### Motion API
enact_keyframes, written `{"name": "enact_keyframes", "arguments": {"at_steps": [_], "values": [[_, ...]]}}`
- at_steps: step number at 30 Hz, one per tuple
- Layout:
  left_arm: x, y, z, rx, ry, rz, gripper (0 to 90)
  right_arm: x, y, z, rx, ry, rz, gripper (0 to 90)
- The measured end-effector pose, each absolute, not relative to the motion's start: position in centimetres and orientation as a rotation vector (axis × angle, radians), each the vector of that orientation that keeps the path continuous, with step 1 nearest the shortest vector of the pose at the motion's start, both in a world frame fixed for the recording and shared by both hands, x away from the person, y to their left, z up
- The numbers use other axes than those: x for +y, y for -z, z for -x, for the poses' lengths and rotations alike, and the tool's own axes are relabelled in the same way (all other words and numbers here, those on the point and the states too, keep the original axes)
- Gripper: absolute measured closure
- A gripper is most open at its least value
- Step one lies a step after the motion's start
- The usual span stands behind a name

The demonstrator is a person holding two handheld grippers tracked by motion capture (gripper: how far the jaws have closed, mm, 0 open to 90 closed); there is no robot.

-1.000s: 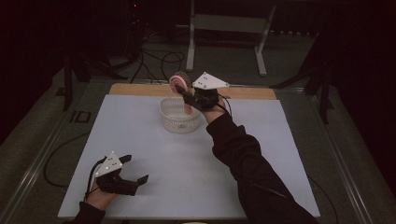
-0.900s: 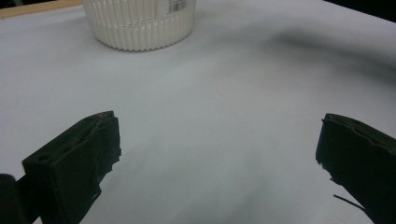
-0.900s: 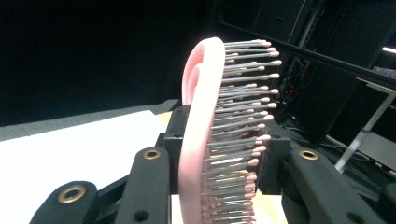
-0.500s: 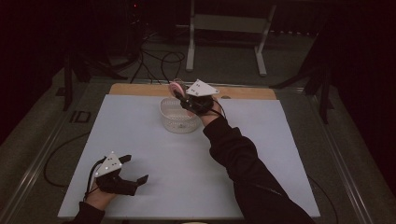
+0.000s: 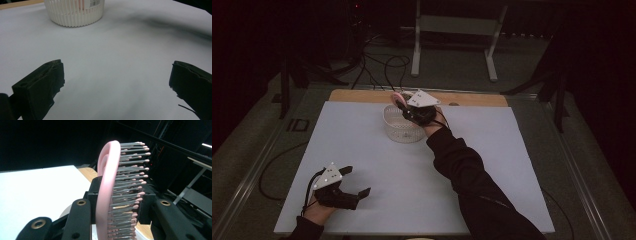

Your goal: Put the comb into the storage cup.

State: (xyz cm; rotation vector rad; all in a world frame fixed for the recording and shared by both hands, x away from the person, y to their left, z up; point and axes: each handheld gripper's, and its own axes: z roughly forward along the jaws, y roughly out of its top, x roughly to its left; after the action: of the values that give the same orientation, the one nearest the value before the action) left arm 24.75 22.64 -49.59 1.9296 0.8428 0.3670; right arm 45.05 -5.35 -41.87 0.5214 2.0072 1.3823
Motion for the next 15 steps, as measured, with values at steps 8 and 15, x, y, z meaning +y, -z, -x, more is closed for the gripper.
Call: {"name": "enact_keyframes", "arguments": {"at_steps": [8, 15], "values": [[22.7, 49.6, -24.7, 0.84, -0.369, -1.932, 0.1, -4.5, 42.4, -44.8, 2.011, -1.337, -0.477, 64.3], [22.7, 49.6, -24.7, 0.841, -0.368, -1.932, 0.2, -4.0, 42.7, -44.6, 2.014, -1.324, -0.454, 64.3]]}}
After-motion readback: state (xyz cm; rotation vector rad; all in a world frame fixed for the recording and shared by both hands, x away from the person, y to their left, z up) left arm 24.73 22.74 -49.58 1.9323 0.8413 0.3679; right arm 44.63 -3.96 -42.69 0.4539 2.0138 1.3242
